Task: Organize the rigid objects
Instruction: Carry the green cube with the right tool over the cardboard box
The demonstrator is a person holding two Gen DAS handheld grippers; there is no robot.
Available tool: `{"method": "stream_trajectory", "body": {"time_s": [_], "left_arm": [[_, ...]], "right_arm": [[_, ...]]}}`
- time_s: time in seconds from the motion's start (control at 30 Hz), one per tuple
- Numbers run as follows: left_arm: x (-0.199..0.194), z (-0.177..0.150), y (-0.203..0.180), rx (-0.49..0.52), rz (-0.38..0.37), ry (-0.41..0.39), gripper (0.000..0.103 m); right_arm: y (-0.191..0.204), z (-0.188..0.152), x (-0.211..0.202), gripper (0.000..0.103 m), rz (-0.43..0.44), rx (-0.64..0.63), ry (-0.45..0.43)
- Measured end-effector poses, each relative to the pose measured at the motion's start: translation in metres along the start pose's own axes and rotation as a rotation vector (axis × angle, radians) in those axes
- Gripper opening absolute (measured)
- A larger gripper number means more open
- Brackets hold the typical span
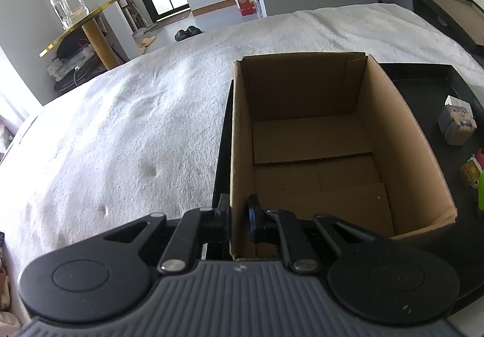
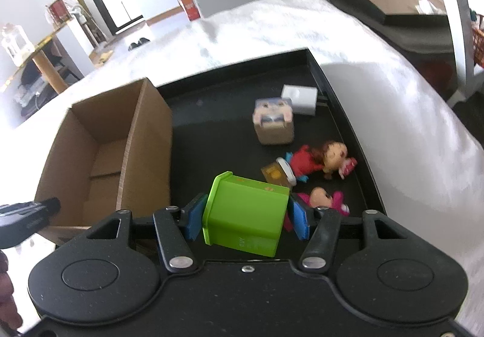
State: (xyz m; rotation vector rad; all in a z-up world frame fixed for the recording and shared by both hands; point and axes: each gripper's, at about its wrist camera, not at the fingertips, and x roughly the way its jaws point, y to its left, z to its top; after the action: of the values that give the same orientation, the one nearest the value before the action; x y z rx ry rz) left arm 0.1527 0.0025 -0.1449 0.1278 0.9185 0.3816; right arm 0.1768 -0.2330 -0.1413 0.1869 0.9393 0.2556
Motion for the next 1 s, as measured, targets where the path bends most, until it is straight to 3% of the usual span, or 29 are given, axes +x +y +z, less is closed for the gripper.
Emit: {"method": "stream_trajectory", "body": {"time_s": [0.4,1.0], "left_arm": [[-0.003,-0.004,0.0,-0.007,-0.023,-0.01,0.009],[0.005,-0.005,0.016,-0.037,-0.06,-0.011,0.009]], "right_arm": [[0.026,0.023,-0.022,0.056,0.072,-0.073,-0.078],[0.088,0.031,-0.005,0.056,0.27,-0.287,-0.069]]}}
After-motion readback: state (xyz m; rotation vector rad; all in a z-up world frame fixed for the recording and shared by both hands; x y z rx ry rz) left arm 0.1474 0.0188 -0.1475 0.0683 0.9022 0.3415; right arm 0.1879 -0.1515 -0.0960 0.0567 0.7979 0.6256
